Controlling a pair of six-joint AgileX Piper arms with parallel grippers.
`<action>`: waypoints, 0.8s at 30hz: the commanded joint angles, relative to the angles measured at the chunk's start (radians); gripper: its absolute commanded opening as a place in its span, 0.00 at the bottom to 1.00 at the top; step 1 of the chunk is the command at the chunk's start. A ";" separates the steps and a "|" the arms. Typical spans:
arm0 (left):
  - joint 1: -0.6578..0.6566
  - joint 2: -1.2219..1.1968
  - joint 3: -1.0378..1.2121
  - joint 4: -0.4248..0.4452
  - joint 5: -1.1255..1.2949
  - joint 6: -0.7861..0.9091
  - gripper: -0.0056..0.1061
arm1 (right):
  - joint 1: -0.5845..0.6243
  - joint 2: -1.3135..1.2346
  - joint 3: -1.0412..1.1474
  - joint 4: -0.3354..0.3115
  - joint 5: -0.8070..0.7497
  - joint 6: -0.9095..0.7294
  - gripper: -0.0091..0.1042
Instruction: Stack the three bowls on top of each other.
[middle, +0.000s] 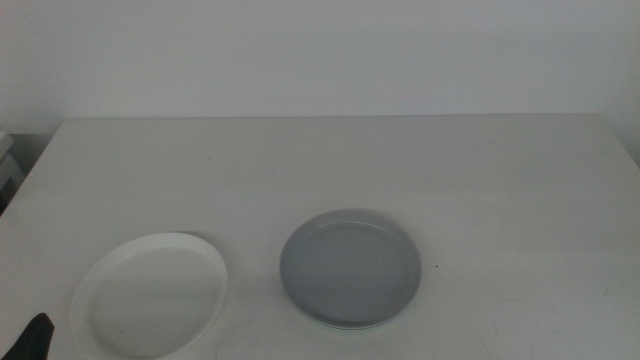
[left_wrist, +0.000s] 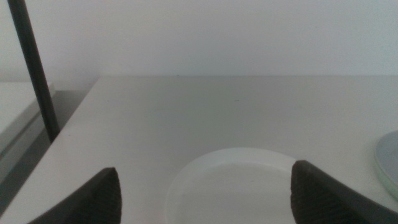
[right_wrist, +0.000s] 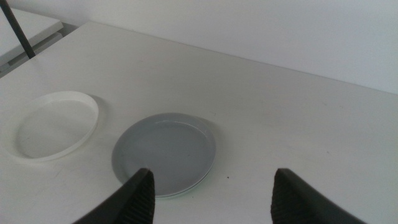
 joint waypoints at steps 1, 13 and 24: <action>0.002 -0.003 -0.004 0.017 -0.077 0.014 0.90 | -0.001 0.008 -0.022 -0.004 -0.069 -0.004 0.50; 0.002 0.354 -0.233 0.054 0.052 0.026 0.90 | -0.001 0.008 -0.022 -0.007 -0.070 -0.004 0.50; 0.002 0.876 -0.894 0.014 0.788 0.008 0.90 | -0.001 0.008 -0.022 -0.008 -0.070 -0.004 0.50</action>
